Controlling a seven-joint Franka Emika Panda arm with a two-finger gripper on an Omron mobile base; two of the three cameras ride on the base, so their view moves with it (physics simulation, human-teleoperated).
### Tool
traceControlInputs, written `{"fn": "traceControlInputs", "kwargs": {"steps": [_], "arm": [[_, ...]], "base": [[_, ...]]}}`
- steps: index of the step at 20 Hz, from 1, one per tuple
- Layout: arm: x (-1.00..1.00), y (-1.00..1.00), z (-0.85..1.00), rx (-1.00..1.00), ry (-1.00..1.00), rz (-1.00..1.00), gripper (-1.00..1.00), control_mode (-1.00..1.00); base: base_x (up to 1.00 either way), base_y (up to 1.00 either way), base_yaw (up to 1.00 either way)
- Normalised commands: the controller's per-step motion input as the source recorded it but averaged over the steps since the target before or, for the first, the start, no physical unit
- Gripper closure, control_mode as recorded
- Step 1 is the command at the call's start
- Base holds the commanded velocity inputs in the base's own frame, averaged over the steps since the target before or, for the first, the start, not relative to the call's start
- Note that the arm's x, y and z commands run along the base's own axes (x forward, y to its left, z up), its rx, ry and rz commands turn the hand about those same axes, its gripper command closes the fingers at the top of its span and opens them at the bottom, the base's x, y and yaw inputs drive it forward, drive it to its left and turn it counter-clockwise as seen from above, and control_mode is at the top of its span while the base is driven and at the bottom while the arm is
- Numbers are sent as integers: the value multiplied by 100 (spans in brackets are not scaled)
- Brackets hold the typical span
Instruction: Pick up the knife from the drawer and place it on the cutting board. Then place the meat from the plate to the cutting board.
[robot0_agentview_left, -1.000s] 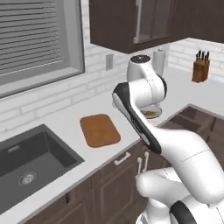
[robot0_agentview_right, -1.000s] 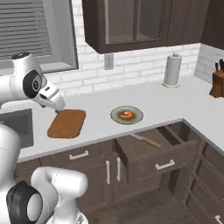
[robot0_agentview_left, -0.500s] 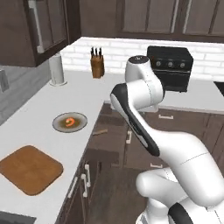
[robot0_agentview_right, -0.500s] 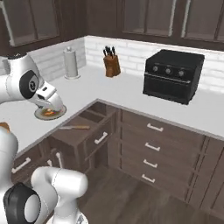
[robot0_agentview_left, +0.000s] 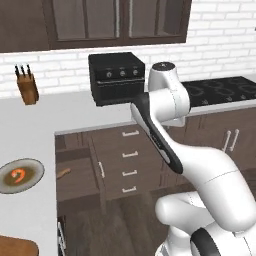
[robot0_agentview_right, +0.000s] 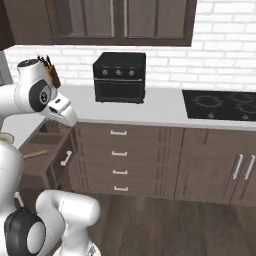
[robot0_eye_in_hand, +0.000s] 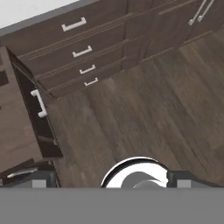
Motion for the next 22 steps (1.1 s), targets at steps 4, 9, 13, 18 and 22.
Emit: {"fn": "traceControlInputs", "kwargs": {"steps": [4, 9, 13, 18, 22], "arm": [[0, 0, 0, 0, 0, 0, -100, 100], [0, 0, 0, 0, 0, 0, -100, 100], [0, 0, 0, 0, 0, 0, -100, 100], [0, 0, 0, 0, 0, 0, -100, 100], [0, 0, 0, 0, 0, 0, -100, 100]], "base": [[0, 50, -13], [-1, 48, -3], [-8, 33, 4], [-13, 32, 15], [3, 19, 0]]}}
